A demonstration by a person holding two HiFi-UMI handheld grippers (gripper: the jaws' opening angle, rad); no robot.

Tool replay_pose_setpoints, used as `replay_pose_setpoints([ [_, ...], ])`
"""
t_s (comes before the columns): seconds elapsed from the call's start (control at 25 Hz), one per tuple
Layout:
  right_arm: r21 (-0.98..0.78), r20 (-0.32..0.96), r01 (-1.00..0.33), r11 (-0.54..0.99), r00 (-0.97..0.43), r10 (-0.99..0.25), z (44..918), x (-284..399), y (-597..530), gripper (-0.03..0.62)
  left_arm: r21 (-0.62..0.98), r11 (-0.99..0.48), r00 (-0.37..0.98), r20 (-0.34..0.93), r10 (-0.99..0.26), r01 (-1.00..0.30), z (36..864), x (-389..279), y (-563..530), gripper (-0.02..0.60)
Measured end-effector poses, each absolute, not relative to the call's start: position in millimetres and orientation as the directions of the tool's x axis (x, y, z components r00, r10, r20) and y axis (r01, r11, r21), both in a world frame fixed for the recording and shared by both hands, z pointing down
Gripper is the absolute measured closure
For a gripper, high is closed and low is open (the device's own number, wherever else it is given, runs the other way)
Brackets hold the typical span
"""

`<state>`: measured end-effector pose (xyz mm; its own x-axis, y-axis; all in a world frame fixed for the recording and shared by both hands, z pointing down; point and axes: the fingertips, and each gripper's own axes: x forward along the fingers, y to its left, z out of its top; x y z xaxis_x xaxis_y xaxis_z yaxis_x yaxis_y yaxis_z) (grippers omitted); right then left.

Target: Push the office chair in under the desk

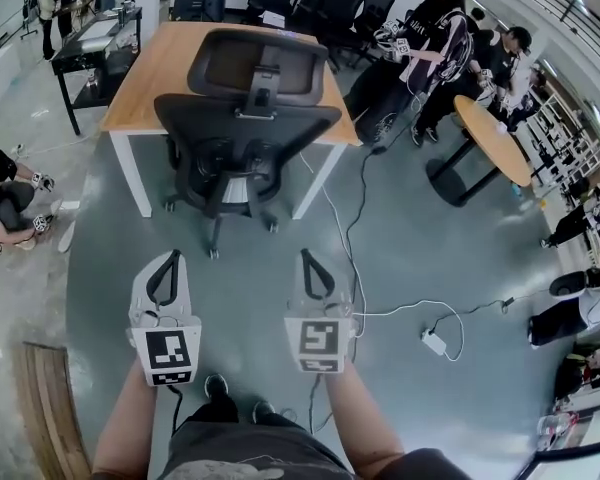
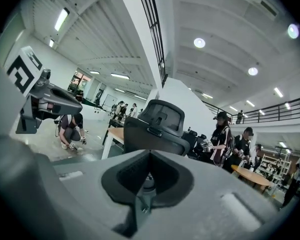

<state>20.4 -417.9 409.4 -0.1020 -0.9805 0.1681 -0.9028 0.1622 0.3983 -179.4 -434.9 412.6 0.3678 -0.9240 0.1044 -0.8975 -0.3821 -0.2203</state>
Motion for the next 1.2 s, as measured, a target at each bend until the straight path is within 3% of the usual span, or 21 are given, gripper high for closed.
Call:
replay_pose_setpoints([
  [0.68, 0.394, 0.189, -0.866, 0.309, -0.253, -0.949, 416, 81, -267, 0.603, -0.223, -0.356, 0.342, 0.101, -0.934, -0.907, 408, -95, -276, 0.563],
  [1.2, 0.346, 0.200, -0.850, 0.397, -0.347, -0.916, 426, 103, -182, 0.603, -0.221, -0.314, 0.311, 0.048, -0.949, -0.923, 396, -69, -185, 0.563],
])
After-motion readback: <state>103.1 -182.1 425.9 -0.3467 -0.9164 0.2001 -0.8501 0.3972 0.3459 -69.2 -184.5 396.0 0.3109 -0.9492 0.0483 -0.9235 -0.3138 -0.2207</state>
